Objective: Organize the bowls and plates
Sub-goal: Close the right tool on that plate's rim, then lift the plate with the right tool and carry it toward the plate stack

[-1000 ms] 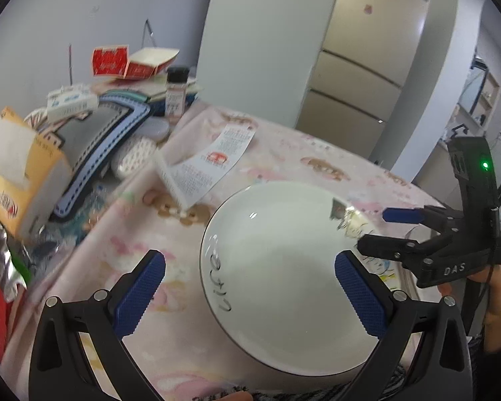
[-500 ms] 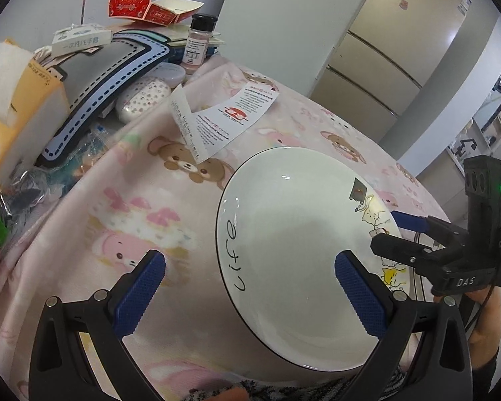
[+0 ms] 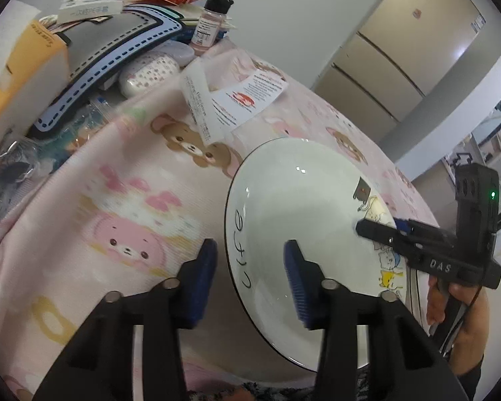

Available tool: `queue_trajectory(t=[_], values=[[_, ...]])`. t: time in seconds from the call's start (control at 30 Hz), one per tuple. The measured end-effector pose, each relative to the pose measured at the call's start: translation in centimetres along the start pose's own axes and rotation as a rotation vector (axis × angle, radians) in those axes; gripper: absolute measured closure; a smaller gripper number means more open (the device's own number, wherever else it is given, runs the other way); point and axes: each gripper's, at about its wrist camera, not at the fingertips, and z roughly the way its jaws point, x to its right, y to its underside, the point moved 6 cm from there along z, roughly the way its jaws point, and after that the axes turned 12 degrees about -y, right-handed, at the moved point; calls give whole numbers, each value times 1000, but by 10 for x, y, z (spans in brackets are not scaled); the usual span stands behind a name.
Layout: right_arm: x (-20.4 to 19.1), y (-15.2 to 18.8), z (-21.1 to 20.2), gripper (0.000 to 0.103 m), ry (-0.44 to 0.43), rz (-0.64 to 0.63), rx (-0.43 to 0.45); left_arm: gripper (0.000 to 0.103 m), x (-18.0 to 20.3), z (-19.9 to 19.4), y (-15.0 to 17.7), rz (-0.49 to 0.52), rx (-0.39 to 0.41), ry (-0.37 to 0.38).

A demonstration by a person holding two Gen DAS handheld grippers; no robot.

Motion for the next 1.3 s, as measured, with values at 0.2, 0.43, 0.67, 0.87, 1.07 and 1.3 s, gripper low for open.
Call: queue_trajectory(t=[0.2, 0.43, 0.67, 0.87, 1.07, 1.3], values=[[4, -1, 0, 68, 15, 12, 17, 67, 6, 2, 4, 28, -2, 11], [2, -2, 2, 64, 10, 11, 24, 80, 3, 2, 4, 31, 19, -25], [13, -5, -10, 81, 40, 70, 110, 85, 5, -3, 3, 46, 57, -37], [3, -9, -38, 84, 45, 59, 210, 85, 12, -15, -1, 63, 117, -8], [-12, -18, -64, 85, 107, 11, 276, 85, 22, -34, -10, 63, 197, 11], [-12, -13, -123, 86, 166, 9, 344, 85, 65, -60, -17, 129, 244, 81]])
